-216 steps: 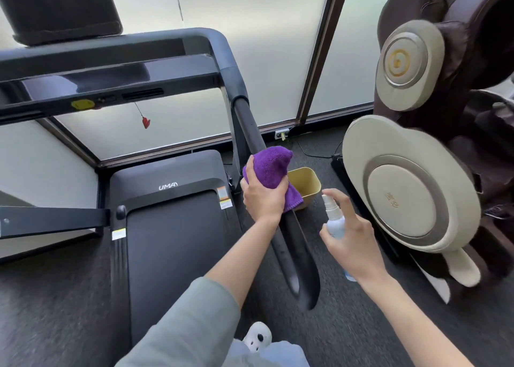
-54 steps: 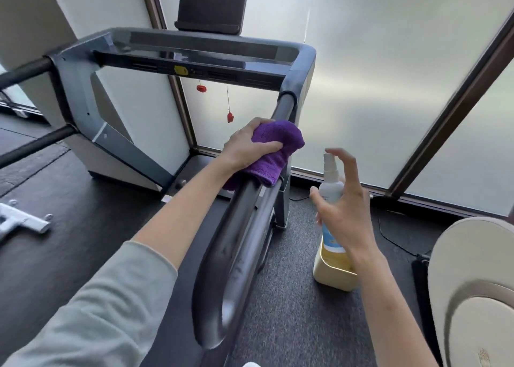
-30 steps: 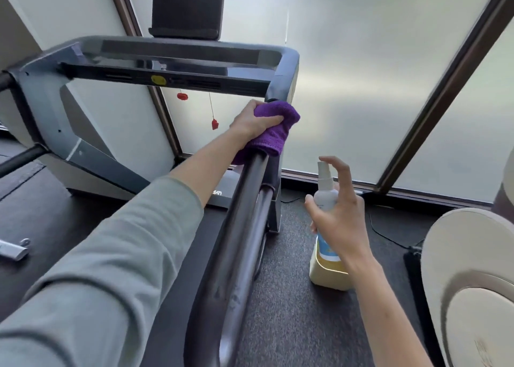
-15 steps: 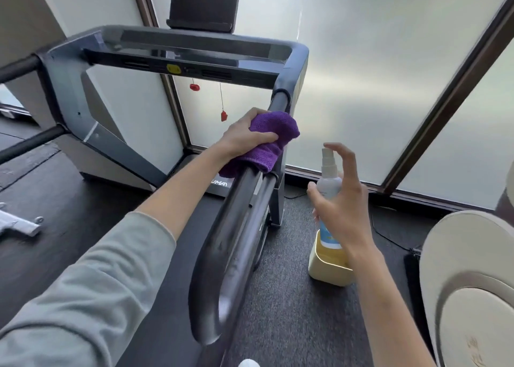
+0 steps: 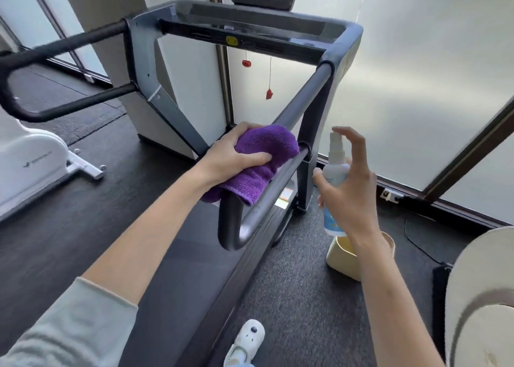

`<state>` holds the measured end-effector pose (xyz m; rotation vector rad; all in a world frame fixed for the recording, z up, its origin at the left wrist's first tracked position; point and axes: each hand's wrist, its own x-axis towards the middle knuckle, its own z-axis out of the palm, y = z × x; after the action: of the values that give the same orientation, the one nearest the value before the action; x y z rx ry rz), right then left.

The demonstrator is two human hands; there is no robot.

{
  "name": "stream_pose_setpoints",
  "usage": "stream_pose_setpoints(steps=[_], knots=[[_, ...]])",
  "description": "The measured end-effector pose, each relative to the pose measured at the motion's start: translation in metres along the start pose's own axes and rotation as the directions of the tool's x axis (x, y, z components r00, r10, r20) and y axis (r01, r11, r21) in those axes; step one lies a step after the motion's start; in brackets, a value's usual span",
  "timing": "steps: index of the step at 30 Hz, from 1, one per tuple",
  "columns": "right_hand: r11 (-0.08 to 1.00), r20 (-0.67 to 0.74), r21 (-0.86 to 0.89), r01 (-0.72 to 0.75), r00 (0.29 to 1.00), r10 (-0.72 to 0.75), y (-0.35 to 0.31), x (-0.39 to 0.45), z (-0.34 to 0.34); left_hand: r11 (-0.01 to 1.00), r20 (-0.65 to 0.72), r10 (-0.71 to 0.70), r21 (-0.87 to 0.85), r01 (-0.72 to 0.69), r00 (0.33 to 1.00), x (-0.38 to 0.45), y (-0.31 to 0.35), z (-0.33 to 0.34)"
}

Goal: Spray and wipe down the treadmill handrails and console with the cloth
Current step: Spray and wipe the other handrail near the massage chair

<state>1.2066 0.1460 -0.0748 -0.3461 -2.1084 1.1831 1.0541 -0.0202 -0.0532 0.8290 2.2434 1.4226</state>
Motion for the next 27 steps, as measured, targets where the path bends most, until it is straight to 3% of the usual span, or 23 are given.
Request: stream_pose_setpoints(steps=[6, 10, 15, 19, 23, 27], knots=[[0.999, 0.039, 0.036, 0.000, 0.999, -0.002, 0.002, -0.024, 0.003, 0.994, -0.292, 0.106, 0.064, -0.091, 0.950, -0.077, -0.019, 0.017], [0.999, 0.051, 0.047, -0.028, 0.998, 0.026, 0.005, -0.035, 0.002, 0.996, -0.409, 0.069, 0.079, -0.040, 0.910, -0.096, -0.025, 0.029], [0.999, 0.031, 0.031, -0.042, 0.999, 0.041, 0.000, -0.043, 0.012, 0.989, -0.312, -0.010, 0.140, 0.057, 0.950, -0.043, 0.005, 0.017], [0.998, -0.014, 0.034, -0.059, 0.998, 0.059, -0.011, -0.059, 0.024, 0.995, -0.177, 0.030, -0.088, -0.046, 0.984, -0.019, -0.003, 0.008], [0.997, -0.033, -0.006, -0.078, 0.996, 0.078, -0.016, -0.081, 0.035, 0.936, -0.248, 0.072, -0.317, -0.151, 0.966, -0.052, -0.033, 0.015], [0.993, -0.064, -0.014, -0.118, 0.991, 0.117, -0.022, -0.103, 0.053, 0.925, -0.256, 0.005, -0.367, -0.102, 0.967, -0.098, -0.078, 0.021]])
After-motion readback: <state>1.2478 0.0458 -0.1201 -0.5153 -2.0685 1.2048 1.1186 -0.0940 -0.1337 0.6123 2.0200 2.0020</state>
